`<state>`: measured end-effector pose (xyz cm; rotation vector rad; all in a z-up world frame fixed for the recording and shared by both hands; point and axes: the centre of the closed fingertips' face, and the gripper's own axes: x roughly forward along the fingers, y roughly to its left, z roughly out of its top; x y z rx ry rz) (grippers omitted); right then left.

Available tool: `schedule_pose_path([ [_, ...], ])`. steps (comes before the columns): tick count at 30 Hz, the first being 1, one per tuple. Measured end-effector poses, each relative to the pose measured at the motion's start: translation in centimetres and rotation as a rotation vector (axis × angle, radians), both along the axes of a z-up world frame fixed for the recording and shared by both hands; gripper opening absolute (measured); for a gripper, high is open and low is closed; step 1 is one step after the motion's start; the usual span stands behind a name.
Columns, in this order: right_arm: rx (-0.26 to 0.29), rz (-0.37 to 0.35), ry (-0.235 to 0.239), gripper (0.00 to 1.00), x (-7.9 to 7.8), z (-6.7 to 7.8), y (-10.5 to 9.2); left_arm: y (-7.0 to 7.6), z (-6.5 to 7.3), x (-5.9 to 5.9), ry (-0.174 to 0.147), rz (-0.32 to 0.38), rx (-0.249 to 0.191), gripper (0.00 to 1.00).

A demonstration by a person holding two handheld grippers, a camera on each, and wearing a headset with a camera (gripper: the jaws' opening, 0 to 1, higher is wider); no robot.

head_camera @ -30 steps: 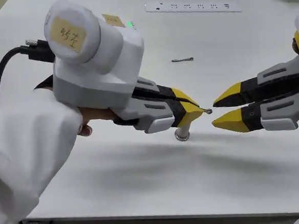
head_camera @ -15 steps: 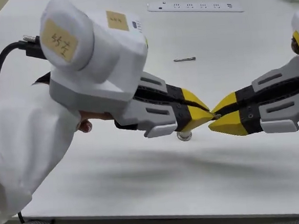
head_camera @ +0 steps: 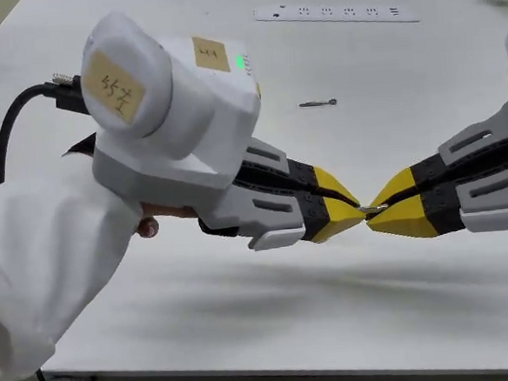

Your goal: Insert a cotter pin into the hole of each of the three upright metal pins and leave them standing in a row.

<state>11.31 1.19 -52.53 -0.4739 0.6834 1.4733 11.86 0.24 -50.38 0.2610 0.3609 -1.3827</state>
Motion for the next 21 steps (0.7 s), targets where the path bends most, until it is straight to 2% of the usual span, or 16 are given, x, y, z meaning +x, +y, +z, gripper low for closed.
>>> schedule_pose_path([
  [2, -0.012, 0.001, -0.026, 0.0, 0.4, 0.1, -0.1, 0.1, -0.1, 0.2, -0.007, 0.017, 0.002, 0.0],
  [4, -0.018, 0.018, -0.028, 0.0, 0.4, 0.4, -0.2, 0.4, -0.2, 0.7, -0.026, 0.029, 0.005, 0.02],
  [6, -0.027, 0.023, -0.041, 0.0, 0.7, 0.4, -0.3, 0.7, -0.3, 1.2, -0.035, 0.05, 0.002, 0.12],
  [7, -0.036, 0.025, -0.05, 0.0, 0.9, 0.4, -0.4, 0.9, -0.4, 1.6, -0.036, 0.066, 0.004, 0.21],
  [9, -0.048, 0.019, -0.058, 0.0, 1.3, 0.2, -0.7, 1.4, -0.9, 2.1, -0.026, 0.089, 0.02, 0.29],
  [12, -0.073, -0.023, -0.067, 0.0, 2.2, -0.5, -1.4, 1.9, -1.6, 2.9, -0.024, 0.114, 0.042, 0.29],
  [17, -0.156, -0.062, -0.098, 0.0, 3.1, -2.4, -3.0, 2.3, -2.8, 3.7, -0.023, 0.135, 0.082, 0.29],
  [21, -0.187, -0.081, -0.103, 0.0, 3.2, -3.4, -3.7, 2.1, -3.6, 3.9, -0.012, 0.114, 0.109, 0.25],
])
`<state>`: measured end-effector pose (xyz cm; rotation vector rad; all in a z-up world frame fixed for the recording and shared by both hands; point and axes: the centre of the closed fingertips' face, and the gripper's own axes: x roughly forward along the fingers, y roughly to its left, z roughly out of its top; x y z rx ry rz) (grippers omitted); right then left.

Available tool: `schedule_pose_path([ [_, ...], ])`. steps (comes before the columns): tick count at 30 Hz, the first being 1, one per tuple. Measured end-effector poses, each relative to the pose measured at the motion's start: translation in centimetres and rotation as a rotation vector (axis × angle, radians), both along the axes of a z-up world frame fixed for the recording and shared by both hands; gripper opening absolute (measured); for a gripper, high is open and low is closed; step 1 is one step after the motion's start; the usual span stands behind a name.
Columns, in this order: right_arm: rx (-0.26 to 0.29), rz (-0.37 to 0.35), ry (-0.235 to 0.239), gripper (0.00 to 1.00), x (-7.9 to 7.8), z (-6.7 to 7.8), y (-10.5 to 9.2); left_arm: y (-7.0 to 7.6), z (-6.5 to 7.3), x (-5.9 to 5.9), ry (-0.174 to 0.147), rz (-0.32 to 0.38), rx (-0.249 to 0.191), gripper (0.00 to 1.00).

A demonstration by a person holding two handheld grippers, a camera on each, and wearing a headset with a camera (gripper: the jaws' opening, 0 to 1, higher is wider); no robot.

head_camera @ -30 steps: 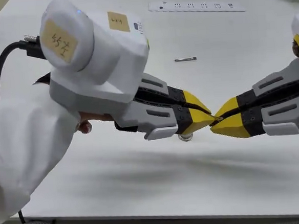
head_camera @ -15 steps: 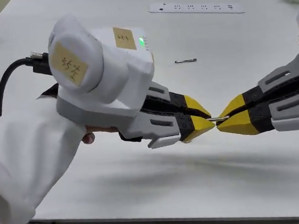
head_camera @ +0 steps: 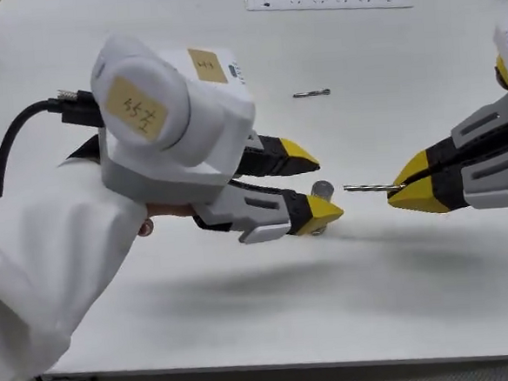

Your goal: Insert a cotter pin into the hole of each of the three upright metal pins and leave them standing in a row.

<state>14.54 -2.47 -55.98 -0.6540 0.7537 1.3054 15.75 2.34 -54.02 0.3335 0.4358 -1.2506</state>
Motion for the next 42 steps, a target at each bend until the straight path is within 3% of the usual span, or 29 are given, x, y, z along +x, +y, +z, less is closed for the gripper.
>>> schedule_pose_path([
  [6, -0.004, 0.004, -0.005, 0.0, 0.2, -0.5, 0.2, -0.1, -1.3, 0.5, 0.006, -0.009, 0.045, 0.17],
  [10, -0.005, 0.007, -0.006, 0.0, 0.4, -0.6, 0.7, -0.1, -1.4, 0.9, 0.01, -0.009, 0.046, 0.14],
  [12, -0.003, 0.013, -0.006, 0.0, 0.4, -0.7, 0.8, -0.1, -1.5, 0.7, 0.028, -0.013, 0.044, 0.1],
  [32, -0.006, 0.047, -0.017, 0.0, 1.3, -1.6, 1.4, 0.1, -1.6, 0.2, 0.036, -0.037, 0.054, 0.1],
  [36, -0.001, 0.064, -0.032, 0.0, 1.2, -1.3, 1.4, 0.1, -1.6, 0.1, 0.042, -0.03, 0.052, 0.1],
  [38, 0.033, 0.061, -0.028, 0.0, 1.1, -0.9, 1.7, 0.1, -1.6, 0.1, 0.042, -0.03, 0.051, 0.1],
  [42, 0.022, 0.07, -0.041, 0.0, 1.1, -1.0, 1.7, 0.0, -1.6, 0.1, 0.039, -0.034, 0.058, 0.1],
])
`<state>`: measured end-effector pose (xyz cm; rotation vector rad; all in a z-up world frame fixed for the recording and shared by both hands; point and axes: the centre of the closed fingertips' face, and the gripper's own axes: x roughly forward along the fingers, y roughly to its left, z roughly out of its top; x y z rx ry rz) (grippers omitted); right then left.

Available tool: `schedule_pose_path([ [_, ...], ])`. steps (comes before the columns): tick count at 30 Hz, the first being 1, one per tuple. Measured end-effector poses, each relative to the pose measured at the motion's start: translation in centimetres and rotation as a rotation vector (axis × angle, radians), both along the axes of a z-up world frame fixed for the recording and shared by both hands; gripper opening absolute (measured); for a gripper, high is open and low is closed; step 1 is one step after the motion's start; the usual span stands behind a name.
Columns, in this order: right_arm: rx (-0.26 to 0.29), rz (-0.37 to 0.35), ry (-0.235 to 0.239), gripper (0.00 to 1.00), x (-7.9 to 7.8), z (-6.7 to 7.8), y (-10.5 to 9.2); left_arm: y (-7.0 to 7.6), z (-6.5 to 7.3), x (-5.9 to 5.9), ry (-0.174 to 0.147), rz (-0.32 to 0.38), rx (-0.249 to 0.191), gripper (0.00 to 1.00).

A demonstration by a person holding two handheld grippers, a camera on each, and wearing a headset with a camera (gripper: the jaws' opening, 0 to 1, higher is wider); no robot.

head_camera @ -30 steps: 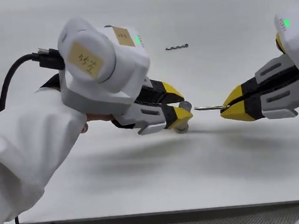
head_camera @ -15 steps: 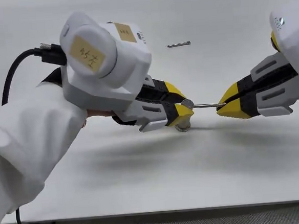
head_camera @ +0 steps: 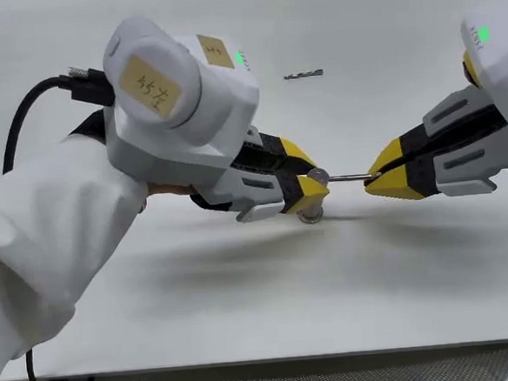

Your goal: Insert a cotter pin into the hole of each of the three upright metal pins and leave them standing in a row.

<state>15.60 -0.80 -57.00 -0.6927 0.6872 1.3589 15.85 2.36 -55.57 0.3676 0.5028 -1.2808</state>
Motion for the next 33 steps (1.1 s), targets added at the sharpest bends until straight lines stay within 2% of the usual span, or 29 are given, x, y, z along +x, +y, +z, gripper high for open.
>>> schedule_pose_path([
  [9, -0.01, -0.004, -0.005, 0.0, 0.6, -0.7, 0.4, 0.0, 0.0, 0.1, 0.003, 0.001, 0.01, 0.1],
  [14, 0.002, 0.007, -0.002, 0.0, 0.6, -1.2, 1.5, -0.1, 0.0, 0.1, -0.001, -0.005, 0.016, 0.1],
  [17, 0.007, 0.024, -0.005, 0.0, 0.5, -1.1, 2.4, -0.1, -0.1, 0.1, -0.003, -0.011, 0.018, 0.1],
  [22, 0.018, 0.029, 0.016, 0.0, 0.5, -1.0, 3.0, -0.1, -0.1, 0.2, 0.001, -0.01, 0.015, 0.1],
  [27, 0.017, 0.067, -0.007, 0.0, 0.5, -0.9, 3.4, -0.2, -0.1, 0.2, -0.001, -0.015, 0.019, 0.1],
  [33, 0.055, 0.032, 0.004, 0.0, 0.6, -0.5, 3.2, -0.2, -0.1, 0.2, 0.002, -0.015, 0.018, 0.1],
])
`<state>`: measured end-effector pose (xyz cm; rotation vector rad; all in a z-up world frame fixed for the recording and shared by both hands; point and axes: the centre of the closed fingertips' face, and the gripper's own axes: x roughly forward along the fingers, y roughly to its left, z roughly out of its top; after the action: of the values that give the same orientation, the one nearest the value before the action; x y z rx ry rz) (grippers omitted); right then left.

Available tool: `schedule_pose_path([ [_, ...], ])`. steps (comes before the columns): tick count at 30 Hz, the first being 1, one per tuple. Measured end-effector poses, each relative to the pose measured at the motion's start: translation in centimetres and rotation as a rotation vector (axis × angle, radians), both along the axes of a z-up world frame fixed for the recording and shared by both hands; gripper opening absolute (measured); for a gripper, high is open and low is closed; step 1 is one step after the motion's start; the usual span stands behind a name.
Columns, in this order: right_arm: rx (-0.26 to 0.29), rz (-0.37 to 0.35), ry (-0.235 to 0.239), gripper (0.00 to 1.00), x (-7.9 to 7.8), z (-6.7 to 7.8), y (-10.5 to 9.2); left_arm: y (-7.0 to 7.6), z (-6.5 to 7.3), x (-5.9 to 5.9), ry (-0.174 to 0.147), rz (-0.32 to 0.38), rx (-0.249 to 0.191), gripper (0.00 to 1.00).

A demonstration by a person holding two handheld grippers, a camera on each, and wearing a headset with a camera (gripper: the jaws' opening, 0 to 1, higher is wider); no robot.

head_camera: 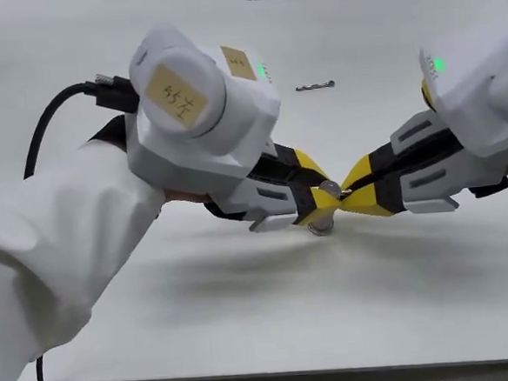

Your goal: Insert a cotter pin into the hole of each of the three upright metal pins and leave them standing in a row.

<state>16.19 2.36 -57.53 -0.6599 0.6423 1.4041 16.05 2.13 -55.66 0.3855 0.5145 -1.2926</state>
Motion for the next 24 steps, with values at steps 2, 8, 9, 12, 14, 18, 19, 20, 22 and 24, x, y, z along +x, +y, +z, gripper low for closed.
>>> schedule_pose_path([
  [2, -0.008, -0.01, 0.003, 0.01, 0.0, -0.1, -0.4, 0.0, 0.0, 0.0, -0.003, -0.002, 0.003, 0.1],
  [8, -0.007, -0.021, 0.023, 0.0, -0.6, 0.1, -1.2, -0.1, 0.0, 0.0, -0.008, -0.006, 0.009, 0.1],
  [9, -0.002, -0.022, 0.017, 0.0, -0.6, 0.3, -1.2, -0.2, 0.0, 0.0, -0.009, -0.007, 0.01, 0.1],
  [12, 0.012, -0.037, 0.01, 0.0, -0.4, 0.8, -1.2, -0.2, 0.0, 0.0, -0.01, -0.007, 0.012, 0.1],
  [14, 0.019, -0.04, 0.008, 0.0, -0.3, 0.9, -1.1, -0.2, 0.0, 0.0, -0.012, -0.008, 0.012, 0.1],
  [18, 0.013, -0.044, 0.004, 0.0, 0.0, 0.8, -1.1, -0.2, 0.0, 0.1, -0.011, -0.009, 0.011, 0.1],
  [19, 0.017, -0.044, 0.004, 0.0, 0.0, 0.9, -1.1, -0.2, 0.0, 0.1, -0.01, -0.008, 0.011, 0.1],
  [20, 0.019, -0.044, 0.006, 0.0, -0.1, 0.9, -1.0, -0.2, 0.0, 0.2, -0.01, -0.007, 0.011, 0.1],
  [22, 0.021, -0.041, 0.014, 0.0, -0.3, 1.0, -0.9, -0.1, 0.0, 0.2, -0.004, 0.005, 0.011, 0.1],
  [24, 0.022, -0.038, 0.01, 0.0, -0.3, 1.1, -0.7, -0.2, -0.1, 0.2, -0.007, 0.009, 0.011, 0.1],
])
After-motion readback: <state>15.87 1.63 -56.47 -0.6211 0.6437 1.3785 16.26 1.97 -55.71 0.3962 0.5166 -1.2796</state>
